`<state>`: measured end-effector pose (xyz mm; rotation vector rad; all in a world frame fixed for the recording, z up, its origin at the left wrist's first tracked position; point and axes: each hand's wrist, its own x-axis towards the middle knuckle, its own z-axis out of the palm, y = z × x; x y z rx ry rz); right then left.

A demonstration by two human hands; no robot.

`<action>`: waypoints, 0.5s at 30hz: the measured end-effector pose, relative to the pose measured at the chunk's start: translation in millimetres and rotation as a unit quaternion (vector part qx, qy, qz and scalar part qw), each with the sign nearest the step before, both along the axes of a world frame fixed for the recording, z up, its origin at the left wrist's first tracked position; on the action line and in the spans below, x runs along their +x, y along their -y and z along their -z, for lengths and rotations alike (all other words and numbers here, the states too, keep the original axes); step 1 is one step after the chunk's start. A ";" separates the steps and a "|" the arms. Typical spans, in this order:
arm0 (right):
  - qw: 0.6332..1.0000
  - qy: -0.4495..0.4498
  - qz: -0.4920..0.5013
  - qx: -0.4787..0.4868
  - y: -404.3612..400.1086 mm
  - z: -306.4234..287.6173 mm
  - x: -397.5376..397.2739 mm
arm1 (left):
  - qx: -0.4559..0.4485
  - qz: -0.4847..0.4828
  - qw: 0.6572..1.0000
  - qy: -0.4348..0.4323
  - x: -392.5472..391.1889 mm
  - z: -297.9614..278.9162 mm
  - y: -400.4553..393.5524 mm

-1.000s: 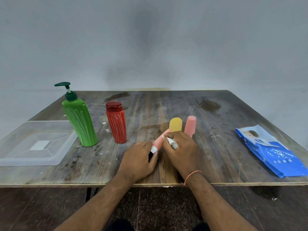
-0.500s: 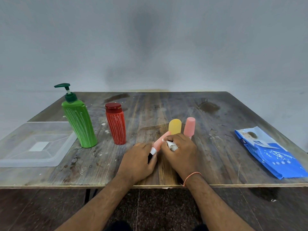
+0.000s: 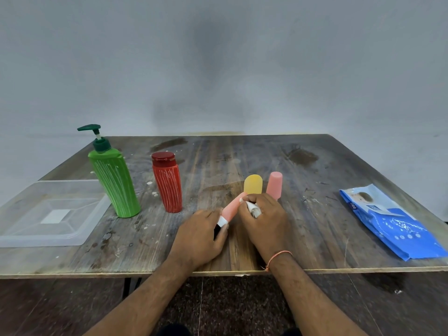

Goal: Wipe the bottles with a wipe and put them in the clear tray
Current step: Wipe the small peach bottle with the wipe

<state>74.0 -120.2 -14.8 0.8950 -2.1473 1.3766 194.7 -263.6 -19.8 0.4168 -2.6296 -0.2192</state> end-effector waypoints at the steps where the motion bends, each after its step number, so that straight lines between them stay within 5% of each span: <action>1: 1.000 0.000 -0.011 -0.006 -0.4 -0.6 -0.1 | -0.001 0.000 1.000 0.001 0.0 0.6 0.2; 15: 0.999 -0.005 -0.026 -0.025 0.2 0.4 -1.3 | -0.005 0.002 1.000 0.000 -0.9 1.6 1.5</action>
